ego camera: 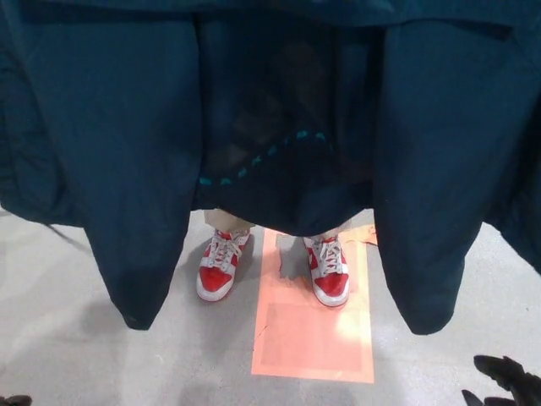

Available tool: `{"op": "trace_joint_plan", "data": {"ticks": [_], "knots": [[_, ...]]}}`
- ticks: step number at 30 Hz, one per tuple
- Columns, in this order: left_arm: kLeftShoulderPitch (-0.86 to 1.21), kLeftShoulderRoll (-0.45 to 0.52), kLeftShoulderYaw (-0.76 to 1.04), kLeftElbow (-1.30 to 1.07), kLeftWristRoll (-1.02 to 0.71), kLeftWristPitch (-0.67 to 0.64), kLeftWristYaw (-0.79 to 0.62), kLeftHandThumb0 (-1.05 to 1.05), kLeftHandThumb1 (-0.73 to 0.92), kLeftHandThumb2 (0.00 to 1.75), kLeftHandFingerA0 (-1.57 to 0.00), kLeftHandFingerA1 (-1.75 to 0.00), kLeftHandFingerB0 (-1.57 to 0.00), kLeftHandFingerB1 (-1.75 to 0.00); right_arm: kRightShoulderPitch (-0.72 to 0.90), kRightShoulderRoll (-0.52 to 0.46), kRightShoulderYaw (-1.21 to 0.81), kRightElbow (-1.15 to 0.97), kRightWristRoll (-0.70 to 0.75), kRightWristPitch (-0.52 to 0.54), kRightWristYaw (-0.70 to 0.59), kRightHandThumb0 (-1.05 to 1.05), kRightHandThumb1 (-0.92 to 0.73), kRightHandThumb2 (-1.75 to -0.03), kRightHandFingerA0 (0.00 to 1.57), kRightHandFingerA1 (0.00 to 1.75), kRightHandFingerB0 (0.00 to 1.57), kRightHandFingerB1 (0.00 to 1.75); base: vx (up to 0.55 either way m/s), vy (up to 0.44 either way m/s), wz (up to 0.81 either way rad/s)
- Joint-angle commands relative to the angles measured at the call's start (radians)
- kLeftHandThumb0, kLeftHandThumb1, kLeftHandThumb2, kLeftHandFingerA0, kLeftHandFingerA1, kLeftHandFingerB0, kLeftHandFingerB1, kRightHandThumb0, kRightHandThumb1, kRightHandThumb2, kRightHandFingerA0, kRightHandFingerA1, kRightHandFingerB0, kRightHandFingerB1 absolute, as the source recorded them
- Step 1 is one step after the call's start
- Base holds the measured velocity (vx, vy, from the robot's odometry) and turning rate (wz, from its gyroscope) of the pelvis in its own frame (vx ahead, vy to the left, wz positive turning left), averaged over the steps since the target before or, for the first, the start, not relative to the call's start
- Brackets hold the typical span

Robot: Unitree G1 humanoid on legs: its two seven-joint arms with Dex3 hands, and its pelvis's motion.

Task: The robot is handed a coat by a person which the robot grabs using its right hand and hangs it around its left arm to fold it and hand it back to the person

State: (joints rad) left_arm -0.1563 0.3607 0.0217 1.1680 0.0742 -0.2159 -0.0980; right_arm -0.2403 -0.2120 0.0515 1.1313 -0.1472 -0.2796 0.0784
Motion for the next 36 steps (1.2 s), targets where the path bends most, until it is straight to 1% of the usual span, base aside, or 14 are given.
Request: {"op": "trace_joint_plan", "data": {"ticks": [1, 7, 8, 9, 10, 11, 13, 14, 15, 16, 19, 20, 28, 36], "knots": [[-0.006, 0.024, 0.016, 0.039, -0.001, -0.088, -0.028, -0.74, 0.92, 0.72, -0.27, -0.34, -0.23, -0.31, -0.011, -0.027, -0.005, 0.046, -0.010, -0.116, -0.014, -0.71, -0.84, -0.65, 0.24, 0.32, 0.15, 0.27, 0.00, 0.000, 0.00], [-0.004, 0.025, 0.026, 0.046, -0.006, -0.141, -0.039, -0.74, 0.92, 0.72, -0.33, -0.35, -0.21, -0.31, -0.009, -0.012, -0.035, 0.037, 0.019, -0.200, -0.013, -0.71, -0.83, -0.65, 0.22, 0.33, 0.17, 0.28, 0.00, 0.000, 0.00], [-0.003, 0.024, 0.032, 0.046, -0.013, -0.145, -0.046, -0.75, 0.80, 1.04, -0.23, -0.44, -0.14, -0.41, -0.006, -0.002, -0.050, 0.024, 0.038, -0.216, 0.005, -0.36, -0.51, -1.07, 0.00, 0.48, 0.00, 0.47, 0.00, 0.000, 0.00], [-0.003, 0.022, 0.038, 0.046, -0.017, -0.140, -0.050, -0.75, 0.80, 1.04, -0.23, -0.44, -0.14, -0.41, -0.003, 0.009, -0.071, 0.009, 0.066, -0.226, 0.036, -0.36, -0.51, -1.07, 0.00, 0.48, 0.00, 0.47, 0.00, 0.000, 0.00], [-0.002, 0.020, 0.040, 0.047, -0.017, -0.148, -0.055, -0.76, 0.80, 1.04, -0.23, -0.44, -0.16, -0.42, 0.004, 0.010, -0.070, -0.011, 0.062, -0.253, 0.032, -0.85, -0.71, -0.99, 0.03, 0.39, 0.08, 0.37, 0.00, 0.000, 0.00], [0.003, 0.017, 0.046, 0.045, -0.023, -0.161, -0.073, -0.76, 0.81, 1.05, -0.20, -0.44, -0.11, -0.40, 0.026, 0.016, -0.073, -0.061, 0.060, -0.296, 0.015, -0.35, -0.54, -1.08, 0.00, 0.48, 0.00, 0.46, 0.00, 0.000, 0.00], [0.023, 0.012, 0.060, 0.035, -0.037, -0.179, -0.100, -0.76, 0.92, 0.74, -0.23, -0.33, -0.11, -0.27, 0.082, 0.034, -0.077, -0.182, 0.057, -0.358, -0.019, -0.35, -0.54, -1.09, 0.00, 0.47, 0.00, 0.46, 0.00, 0.000, 0.00], [0.025, 0.011, 0.067, 0.032, -0.045, -0.184, -0.108, -0.77, 0.81, 1.03, -0.16, -0.42, -0.10, -0.40, 0.106, 0.041, -0.078, -0.245, 0.056, -0.370, -0.029, -0.70, -0.85, -0.66, 0.22, 0.31, 0.20, 0.28, 0.00, 0.000, 0.00], [0.027, 0.010, 0.073, 0.030, -0.051, -0.187, -0.114, -0.77, 0.81, 1.03, -0.16, -0.42, -0.10, -0.40, 0.127, 0.048, -0.080, -0.299, 0.058, -0.378, -0.035, -0.70, -0.85, -0.66, 0.22, 0.31, 0.20, 0.28, 0.00, 0.000, 0.00], [0.028, 0.010, 0.074, 0.028, -0.052, -0.187, -0.120, -0.34, 0.57, 1.13, 0.00, -0.47, 0.00, -0.47, 0.163, 0.054, -0.082, -0.383, 0.064, -0.383, -0.036, -0.69, -0.85, -0.66, 0.22, 0.31, 0.22, 0.29, 0.00, 0.000, 0.00], [0.018, 0.006, 0.075, 0.027, -0.049, -0.181, -0.124, -0.34, 0.58, 1.14, 0.00, -0.47, 0.00, -0.47, 0.285, 0.085, -0.089, -0.711, 0.092, -0.379, -0.040, -0.72, -0.85, -0.66, 0.27, 0.31, 0.26, 0.30, 0.00, 0.000, 0.00], [0.015, 0.006, 0.074, 0.027, -0.048, -0.181, -0.122, -0.72, 0.92, 0.73, -0.24, -0.33, -0.19, -0.31, 0.314, 0.092, -0.087, -0.802, 0.095, -0.388, -0.040, -0.69, -0.85, -0.66, 0.27, 0.31, 0.26, 0.29, 0.00, 0.000, 0.00], [0.012, 0.010, 0.082, 0.028, -0.053, -0.174, -0.125, -0.72, 0.92, 0.71, -0.24, -0.34, -0.16, -0.31, 0.362, 0.117, -0.111, -1.420, 0.078, -0.371, -0.055, -0.73, -0.83, -0.66, 0.30, 0.32, 0.30, 0.30, 0.00, 0.000, 0.00], [0.023, 0.011, 0.080, 0.033, -0.050, -0.186, -0.134, -0.74, 0.92, 0.70, -0.24, -0.33, -0.18, -0.30, 0.200, 0.081, -0.128, -1.625, 0.073, -0.218, -0.027, -0.76, -0.85, -0.66, 0.27, 0.32, 0.27, 0.30, 0.00, 0.000, 0.00]]}}
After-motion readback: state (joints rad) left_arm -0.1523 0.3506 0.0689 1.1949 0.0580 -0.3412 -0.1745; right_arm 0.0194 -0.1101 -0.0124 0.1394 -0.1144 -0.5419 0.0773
